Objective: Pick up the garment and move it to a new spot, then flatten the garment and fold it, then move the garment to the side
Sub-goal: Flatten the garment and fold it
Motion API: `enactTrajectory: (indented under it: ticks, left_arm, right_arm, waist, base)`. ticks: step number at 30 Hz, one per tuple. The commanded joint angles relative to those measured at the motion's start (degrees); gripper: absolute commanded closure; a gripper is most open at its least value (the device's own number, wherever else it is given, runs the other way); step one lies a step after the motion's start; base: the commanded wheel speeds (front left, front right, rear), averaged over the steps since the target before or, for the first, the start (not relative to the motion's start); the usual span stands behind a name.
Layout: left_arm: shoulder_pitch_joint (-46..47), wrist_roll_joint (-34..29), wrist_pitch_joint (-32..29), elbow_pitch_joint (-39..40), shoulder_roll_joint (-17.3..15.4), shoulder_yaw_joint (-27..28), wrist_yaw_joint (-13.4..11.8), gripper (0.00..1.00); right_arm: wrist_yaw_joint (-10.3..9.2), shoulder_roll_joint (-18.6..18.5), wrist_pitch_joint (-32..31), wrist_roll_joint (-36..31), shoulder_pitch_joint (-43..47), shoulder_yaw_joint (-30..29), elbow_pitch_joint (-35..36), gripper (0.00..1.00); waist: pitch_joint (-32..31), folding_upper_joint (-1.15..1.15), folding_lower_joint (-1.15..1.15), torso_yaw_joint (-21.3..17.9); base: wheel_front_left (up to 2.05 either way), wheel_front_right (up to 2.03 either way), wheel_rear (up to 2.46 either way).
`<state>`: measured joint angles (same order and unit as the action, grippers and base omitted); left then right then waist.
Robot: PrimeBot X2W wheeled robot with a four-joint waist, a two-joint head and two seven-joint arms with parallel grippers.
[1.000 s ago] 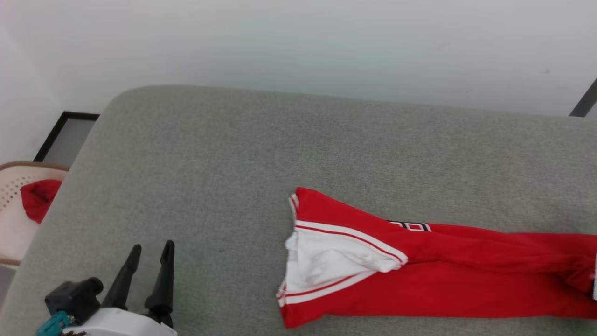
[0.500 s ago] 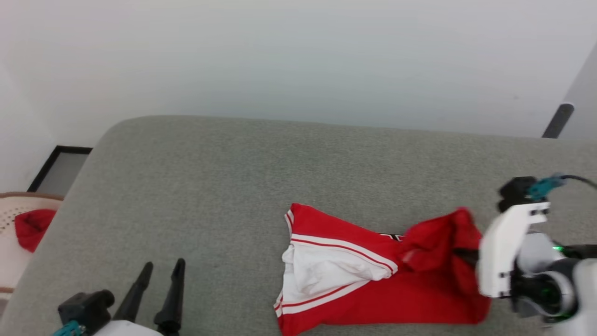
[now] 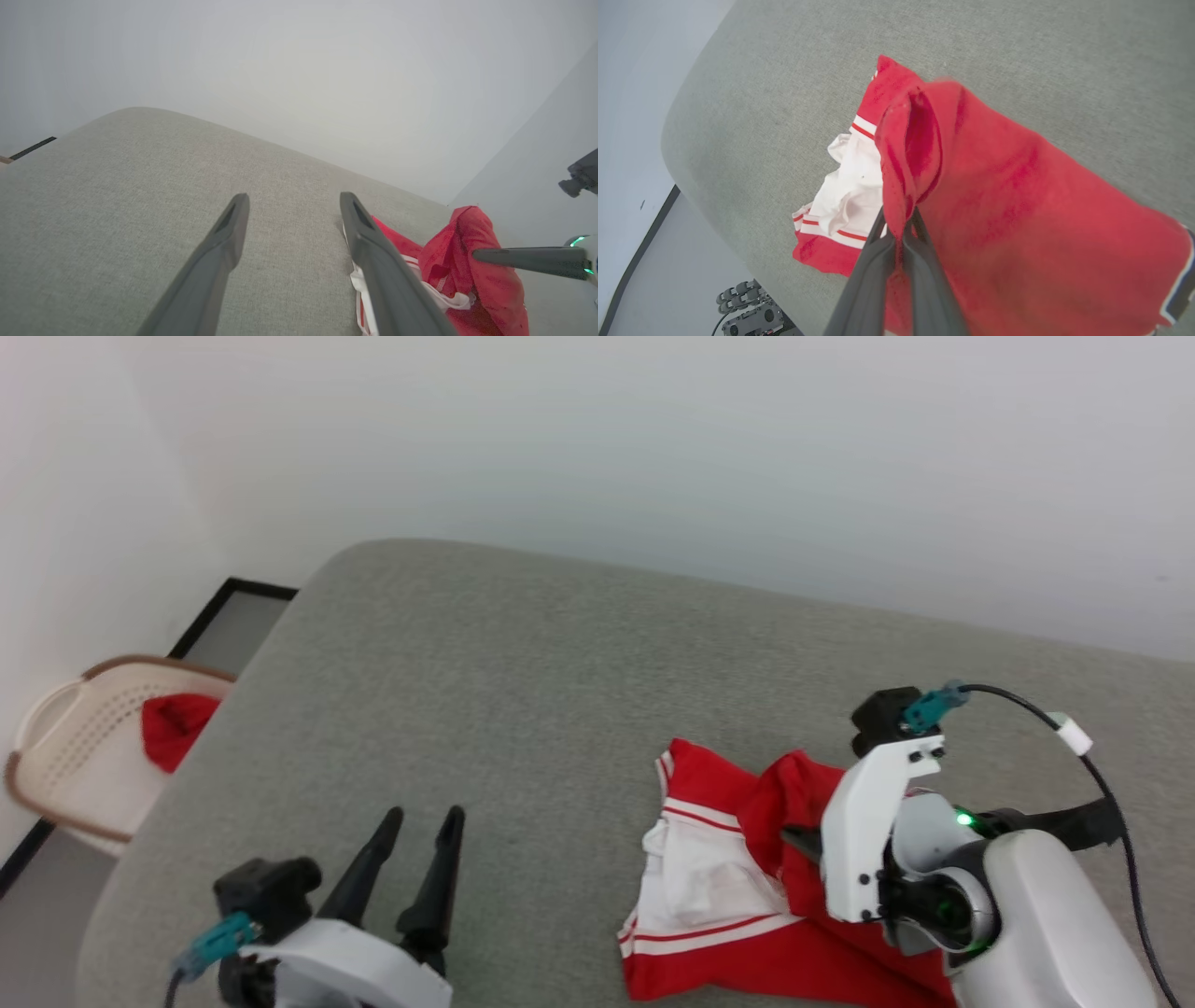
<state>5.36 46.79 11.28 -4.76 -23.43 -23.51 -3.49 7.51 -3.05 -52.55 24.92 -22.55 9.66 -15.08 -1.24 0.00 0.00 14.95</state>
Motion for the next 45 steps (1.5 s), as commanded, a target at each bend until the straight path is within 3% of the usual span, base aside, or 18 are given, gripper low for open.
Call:
enactTrajectory:
  ticks: [1,10,11,12,13,14,21,29,39,45]
  left_arm:
    - [1.5,-0.5,-0.1,-0.7,0.8,-0.6,0.5,0.00]
    - [4.1,-0.5,0.7,-4.1,2.1,-1.3,2.2,0.00]
    - [4.1,-0.4,0.9,-4.4,2.0,-1.2,2.4,0.00]
    - [4.1,-0.2,0.9,-4.5,1.9,-1.0,2.5,0.00]
    - [3.9,-0.2,1.1,-4.7,1.8,-0.8,2.5,0.00]
    - [3.5,-0.1,1.3,-4.8,1.6,-0.6,2.5,0.00]
    - [1.3,0.5,2.3,-4.6,0.1,1.8,1.6,0.00]
    - [-1.1,0.2,2.9,-2.6,-1.8,4.2,0.4,0.00]
    - [-4.8,-0.9,3.5,0.8,-3.9,7.7,-2.0,0.00]
    - [-7.1,-2.0,3.7,1.9,-5.1,9.1,-2.7,0.00]
  right_arm:
    - [-0.03,0.2,1.4,1.3,-1.3,1.7,-1.6,1.00]
    - [-0.03,0.2,7.6,1.1,-5.2,5.6,-12.7,1.00]
    - [-0.03,0.2,8.4,0.9,-5.7,5.8,-13.6,0.72]
    - [-0.03,0.2,8.9,1.0,-6.2,6.1,-14.3,0.50]
    - [-0.03,0.2,9.3,1.9,-6.5,6.5,-14.7,0.06]
    - [-0.03,0.2,9.5,2.8,-6.8,6.7,-15.1,0.00]
    - [-0.03,0.2,9.7,6.2,-8.9,9.2,-13.1,0.00]
    - [-0.03,-0.3,13.0,5.9,-7.0,7.2,-3.7,0.00]
    - [-0.02,-8.5,26.2,3.4,0.9,1.9,9.3,0.00]
    - [-0.02,-13.6,34.2,2.8,5.6,1.2,12.9,0.00]
  waist:
    - [1.0,0.00,0.00,3.0]
    - [2.6,0.00,0.00,4.6]
    - [2.7,0.00,0.00,4.5]
    - [2.7,0.00,0.00,4.3]
    - [2.7,0.00,0.00,3.9]
    - [2.7,0.00,0.00,3.6]
    - [2.2,0.00,0.00,-0.6]
    - [1.3,0.00,0.00,-5.8]
    - [0.7,0.00,0.00,-12.9]
    - [0.4,0.00,0.00,-15.4]
  base:
    - [0.00,0.00,0.00]
    - [0.00,0.00,0.00]
    - [0.00,0.00,0.00]
    - [0.00,0.00,0.00]
    - [0.00,0.00,0.00]
    - [0.00,0.00,0.00]
    - [0.00,0.00,0.00]
    - [0.00,0.00,0.00]
    - [0.00,0.00,0.00]
    - [0.00,0.00,0.00]
